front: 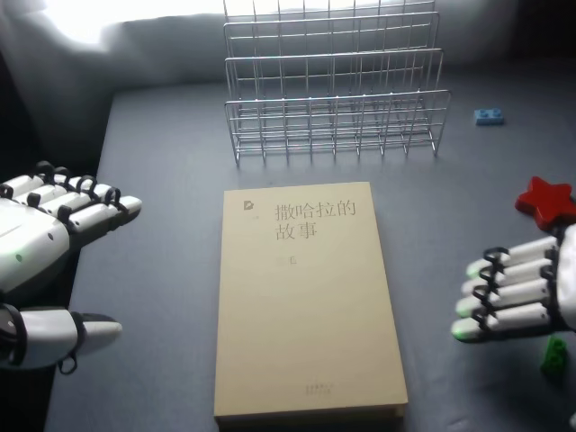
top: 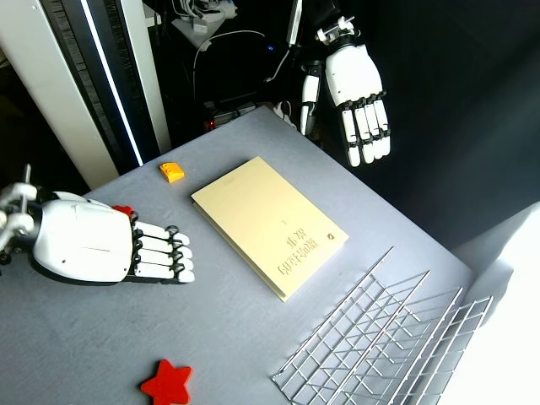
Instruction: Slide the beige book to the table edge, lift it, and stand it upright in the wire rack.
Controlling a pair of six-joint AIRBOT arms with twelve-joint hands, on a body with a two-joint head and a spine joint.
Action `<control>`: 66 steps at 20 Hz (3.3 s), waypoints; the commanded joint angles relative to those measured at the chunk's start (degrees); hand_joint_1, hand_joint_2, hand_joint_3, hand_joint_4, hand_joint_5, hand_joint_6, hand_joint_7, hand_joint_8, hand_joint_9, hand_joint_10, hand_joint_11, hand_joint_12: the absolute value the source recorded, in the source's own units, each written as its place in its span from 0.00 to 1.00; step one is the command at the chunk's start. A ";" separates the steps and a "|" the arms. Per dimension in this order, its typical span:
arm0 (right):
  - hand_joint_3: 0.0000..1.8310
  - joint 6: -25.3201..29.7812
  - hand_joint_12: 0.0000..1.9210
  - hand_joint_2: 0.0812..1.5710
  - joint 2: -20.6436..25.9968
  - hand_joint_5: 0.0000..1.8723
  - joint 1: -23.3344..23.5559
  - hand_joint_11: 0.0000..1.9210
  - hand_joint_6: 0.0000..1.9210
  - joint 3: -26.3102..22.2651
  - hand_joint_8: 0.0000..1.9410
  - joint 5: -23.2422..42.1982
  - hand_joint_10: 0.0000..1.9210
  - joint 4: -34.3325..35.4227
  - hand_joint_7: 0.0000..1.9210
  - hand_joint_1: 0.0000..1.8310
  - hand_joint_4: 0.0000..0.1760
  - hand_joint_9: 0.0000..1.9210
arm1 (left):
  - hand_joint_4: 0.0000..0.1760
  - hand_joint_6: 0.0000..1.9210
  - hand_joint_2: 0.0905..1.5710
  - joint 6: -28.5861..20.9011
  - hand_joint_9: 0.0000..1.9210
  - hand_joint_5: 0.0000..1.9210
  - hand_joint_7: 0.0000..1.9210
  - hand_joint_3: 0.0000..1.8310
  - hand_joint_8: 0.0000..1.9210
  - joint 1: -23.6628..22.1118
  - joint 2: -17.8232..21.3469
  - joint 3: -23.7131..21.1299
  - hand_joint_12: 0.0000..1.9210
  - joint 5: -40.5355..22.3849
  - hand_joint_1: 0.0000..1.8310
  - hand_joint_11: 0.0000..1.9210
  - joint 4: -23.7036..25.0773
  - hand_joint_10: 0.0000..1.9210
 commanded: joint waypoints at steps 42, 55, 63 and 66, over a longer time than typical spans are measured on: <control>0.00 -2.17 0.07 0.73 -11.69 0.00 5.55 0.00 0.00 2.00 0.00 -14.43 0.00 2.18 0.03 0.03 0.00 0.02 | 0.31 0.00 0.73 13.60 0.02 0.04 0.03 0.00 0.00 -10.33 2.10 6.96 0.04 9.13 0.28 0.00 -19.93 0.00; 0.00 -2.63 0.02 0.72 -14.93 0.00 6.67 0.00 0.00 0.81 0.00 -17.72 0.01 2.12 0.01 0.05 0.00 0.01 | 0.31 0.00 0.73 16.36 0.03 0.04 0.04 0.00 0.00 -14.02 -0.20 10.51 0.09 15.24 0.29 0.00 -26.42 0.00; 0.00 -3.37 0.01 0.73 -15.68 0.00 7.25 0.01 0.00 -1.89 0.01 -20.24 0.01 2.07 0.02 0.05 0.00 0.02 | 0.30 0.00 0.73 13.30 0.02 0.04 0.03 0.00 0.00 -12.20 -0.19 11.20 0.07 11.55 0.28 0.00 -26.44 0.00; 0.00 -3.52 0.01 0.73 -15.83 0.00 7.55 0.02 0.00 -2.61 0.00 -20.82 0.01 2.07 0.02 0.04 0.00 0.02 | 0.28 0.00 0.73 10.56 0.03 0.04 0.04 0.00 0.00 -10.57 -0.61 12.03 0.08 11.59 0.30 0.00 -26.44 0.00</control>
